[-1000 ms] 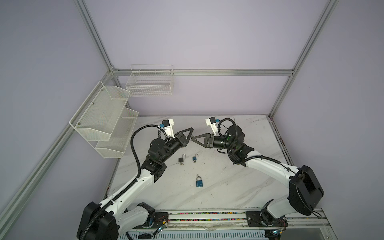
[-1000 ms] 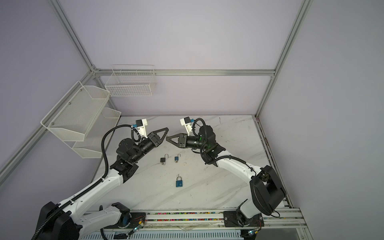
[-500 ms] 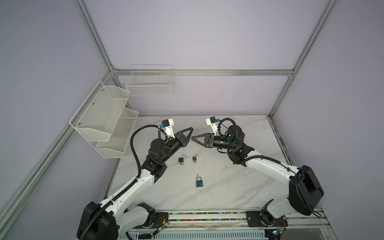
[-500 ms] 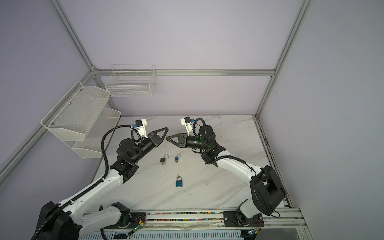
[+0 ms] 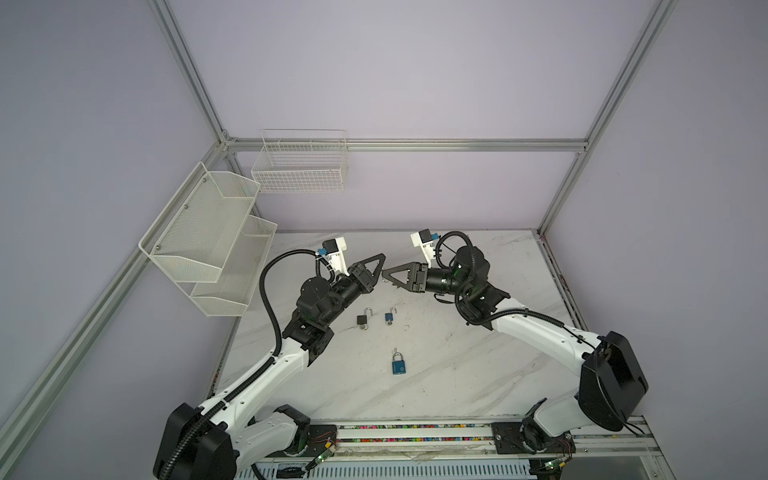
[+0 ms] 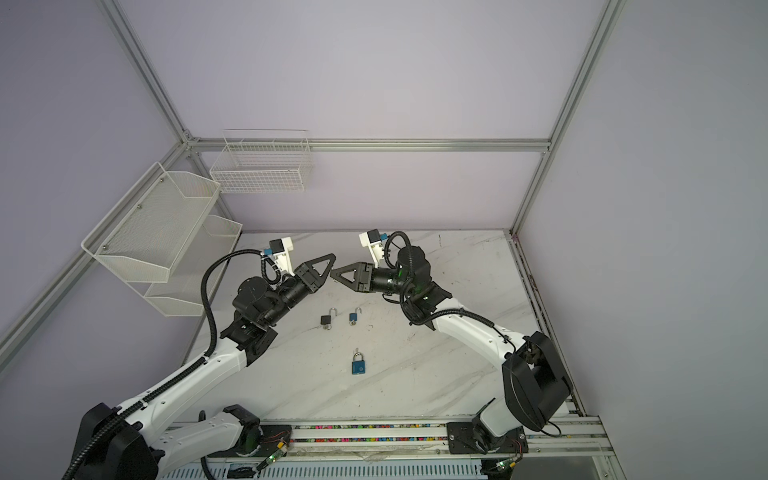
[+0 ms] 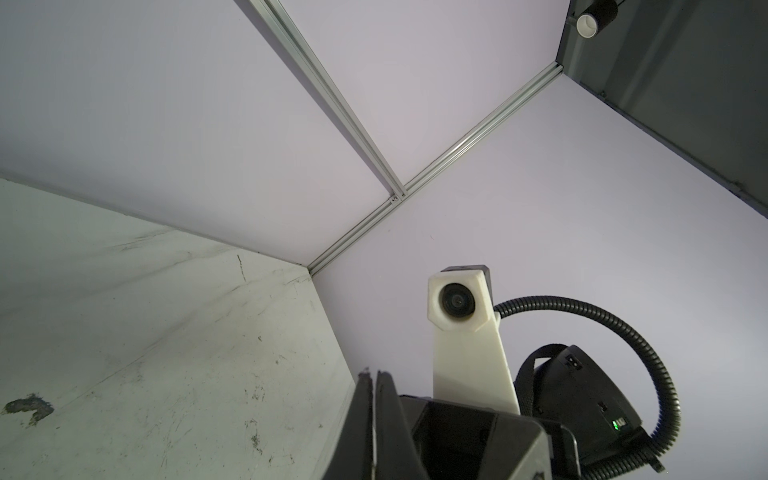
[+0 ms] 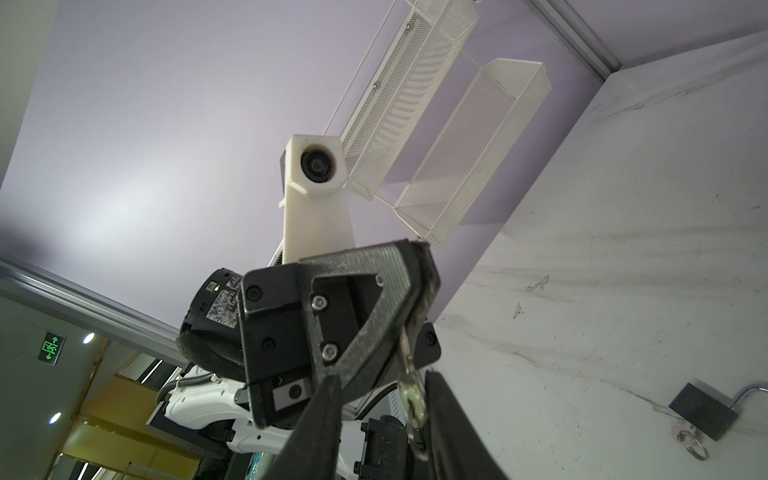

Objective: Unlock with the key

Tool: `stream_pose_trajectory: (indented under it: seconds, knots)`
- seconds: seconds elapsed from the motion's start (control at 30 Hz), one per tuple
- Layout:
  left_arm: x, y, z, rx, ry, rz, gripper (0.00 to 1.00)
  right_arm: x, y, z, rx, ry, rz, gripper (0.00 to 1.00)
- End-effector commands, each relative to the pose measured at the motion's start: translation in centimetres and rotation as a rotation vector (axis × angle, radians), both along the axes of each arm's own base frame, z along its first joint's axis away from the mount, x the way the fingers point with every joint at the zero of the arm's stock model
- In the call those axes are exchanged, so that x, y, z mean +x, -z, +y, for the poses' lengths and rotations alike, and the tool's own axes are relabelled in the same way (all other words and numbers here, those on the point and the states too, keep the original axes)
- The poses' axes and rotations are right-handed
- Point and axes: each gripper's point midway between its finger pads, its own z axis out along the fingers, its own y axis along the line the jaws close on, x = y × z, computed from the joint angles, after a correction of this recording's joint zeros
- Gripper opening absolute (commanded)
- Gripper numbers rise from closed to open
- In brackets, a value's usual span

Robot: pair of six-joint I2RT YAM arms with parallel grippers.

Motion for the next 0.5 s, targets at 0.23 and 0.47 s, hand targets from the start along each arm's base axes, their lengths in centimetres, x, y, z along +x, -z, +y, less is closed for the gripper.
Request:
stream_pose_trajectory:
  seconds: [0.23, 0.47]
  knots:
    - [-0.6, -5.3, 0.4, -0.034, -0.016, -0.141, 0.00, 0.0, -0.2, 0.4, -0.010, -0.020, -0.019, 0.30]
    - [-0.6, -5.4, 0.4, -0.038, -0.019, -0.141, 0.00, 0.1, 0.1, 0.6, -0.005, -0.028, -0.007, 0.24]
